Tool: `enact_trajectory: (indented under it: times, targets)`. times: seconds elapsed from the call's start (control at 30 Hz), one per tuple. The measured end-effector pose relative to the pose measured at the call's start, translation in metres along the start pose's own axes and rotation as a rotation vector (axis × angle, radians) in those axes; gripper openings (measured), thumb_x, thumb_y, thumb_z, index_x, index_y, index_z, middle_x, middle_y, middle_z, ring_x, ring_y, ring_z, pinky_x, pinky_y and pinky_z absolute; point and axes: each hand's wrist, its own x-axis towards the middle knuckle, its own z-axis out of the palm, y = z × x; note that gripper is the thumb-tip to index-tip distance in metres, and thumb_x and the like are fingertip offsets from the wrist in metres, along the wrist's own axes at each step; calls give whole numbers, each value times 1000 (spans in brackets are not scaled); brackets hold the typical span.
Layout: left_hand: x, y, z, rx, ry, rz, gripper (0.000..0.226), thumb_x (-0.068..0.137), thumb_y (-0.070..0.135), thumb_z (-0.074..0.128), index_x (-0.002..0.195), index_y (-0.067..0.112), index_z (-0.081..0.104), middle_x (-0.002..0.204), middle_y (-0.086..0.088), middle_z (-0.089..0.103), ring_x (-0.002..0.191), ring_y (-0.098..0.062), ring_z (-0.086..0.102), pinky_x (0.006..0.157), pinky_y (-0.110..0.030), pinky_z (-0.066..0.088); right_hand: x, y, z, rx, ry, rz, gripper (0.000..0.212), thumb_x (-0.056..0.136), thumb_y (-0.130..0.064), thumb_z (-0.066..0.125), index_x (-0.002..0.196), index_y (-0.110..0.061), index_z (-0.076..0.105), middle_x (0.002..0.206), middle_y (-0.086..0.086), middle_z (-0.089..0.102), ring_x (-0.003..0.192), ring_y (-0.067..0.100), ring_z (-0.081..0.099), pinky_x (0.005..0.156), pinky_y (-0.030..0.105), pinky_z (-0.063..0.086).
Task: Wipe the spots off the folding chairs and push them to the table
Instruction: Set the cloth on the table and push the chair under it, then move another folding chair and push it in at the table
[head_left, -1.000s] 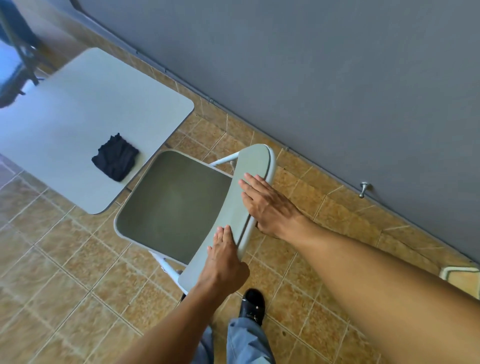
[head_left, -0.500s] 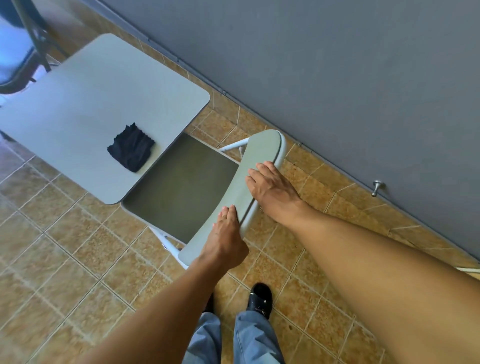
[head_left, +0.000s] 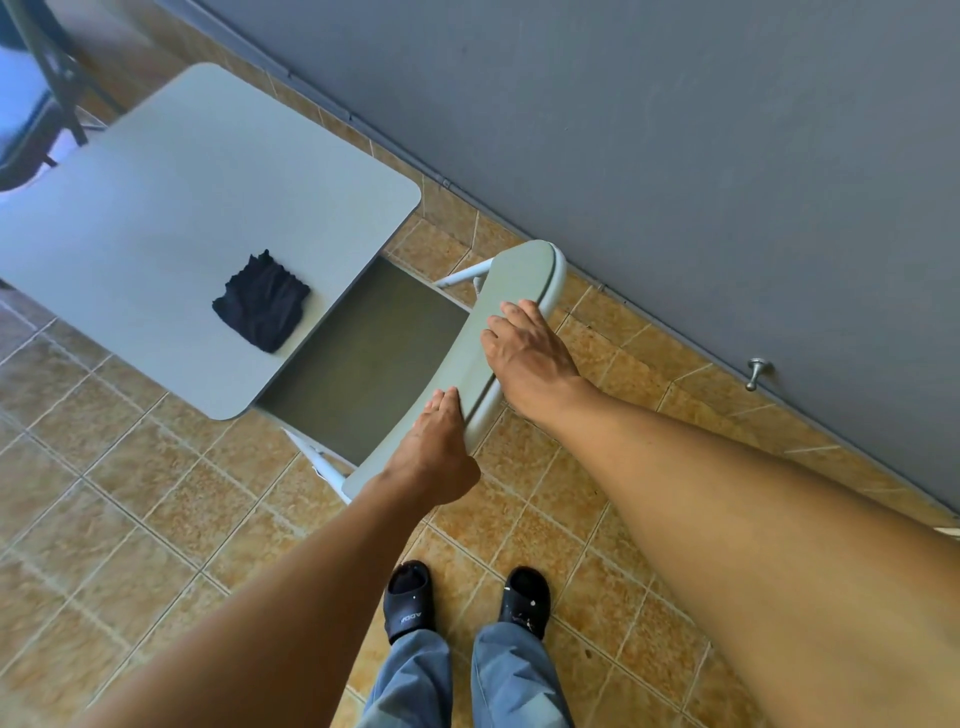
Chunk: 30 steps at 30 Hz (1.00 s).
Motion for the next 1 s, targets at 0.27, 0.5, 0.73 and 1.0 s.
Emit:
enact_trajectory:
  times: [0.27,0.5,0.73,1.0]
  targets:
    - [2,-2,-1,-4,-7,8,89,79,5,52,152,14,2,160,-12,10,146,-25,16,115,-34,23,2,-1,-1,28,-32,36,42,92,-10,48,134,-6,48,143,17,45,147,37,19,123,48,3]
    - [-12,0,-9,85,-59,-6,89,89,23,57,151,13,-5,160,-12,4,146,-27,16,116,-38,25,3,-6,-25,-26,-225,22,48,96,-15,40,144,-6,38,153,19,34,148,39,13,122,52,0]
    - [-37,-31,-61,318,-18,1,107,83,63,54,151,7,-8,158,-13,-14,147,-27,-5,120,-43,10,0,-15,-73,47,-259,-99,47,83,-2,50,128,-14,52,140,13,49,151,33,4,122,51,-5]
    - [-55,-102,-178,340,222,16,75,98,38,40,151,8,-4,159,-11,-9,148,-24,-2,121,-38,9,42,-91,-144,200,-149,-90,45,89,-9,52,133,-13,45,146,7,42,151,31,5,121,46,-2]
